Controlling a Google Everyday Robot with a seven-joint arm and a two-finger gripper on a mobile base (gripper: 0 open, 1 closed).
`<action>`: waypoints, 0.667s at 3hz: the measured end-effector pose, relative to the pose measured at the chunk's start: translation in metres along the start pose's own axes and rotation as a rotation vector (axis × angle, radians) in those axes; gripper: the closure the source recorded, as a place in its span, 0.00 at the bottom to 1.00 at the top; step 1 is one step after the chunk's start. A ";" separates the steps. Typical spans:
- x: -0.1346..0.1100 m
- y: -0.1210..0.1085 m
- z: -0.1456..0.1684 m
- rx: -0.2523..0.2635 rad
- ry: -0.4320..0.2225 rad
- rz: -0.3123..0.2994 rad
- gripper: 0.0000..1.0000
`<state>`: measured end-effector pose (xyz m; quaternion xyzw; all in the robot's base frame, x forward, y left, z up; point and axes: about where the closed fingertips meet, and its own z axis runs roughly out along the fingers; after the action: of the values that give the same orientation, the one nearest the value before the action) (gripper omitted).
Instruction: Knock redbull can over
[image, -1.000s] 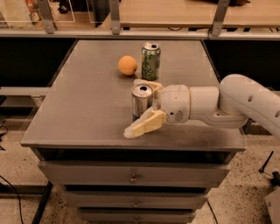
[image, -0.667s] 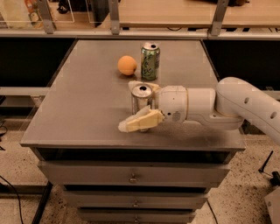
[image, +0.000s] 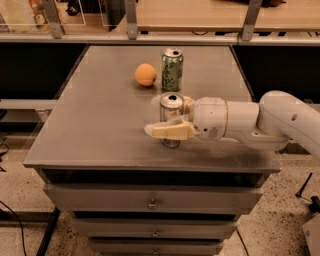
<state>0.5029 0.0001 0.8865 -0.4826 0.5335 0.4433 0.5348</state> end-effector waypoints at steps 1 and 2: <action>-0.008 -0.008 -0.015 0.001 0.061 -0.021 0.86; -0.029 -0.019 -0.022 -0.009 0.248 -0.080 1.00</action>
Offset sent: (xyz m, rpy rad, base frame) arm 0.0370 -0.0509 0.0365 -0.7419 -0.1323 0.0162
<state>0.5173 -0.0228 0.9166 -0.5568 0.5740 0.3611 0.4797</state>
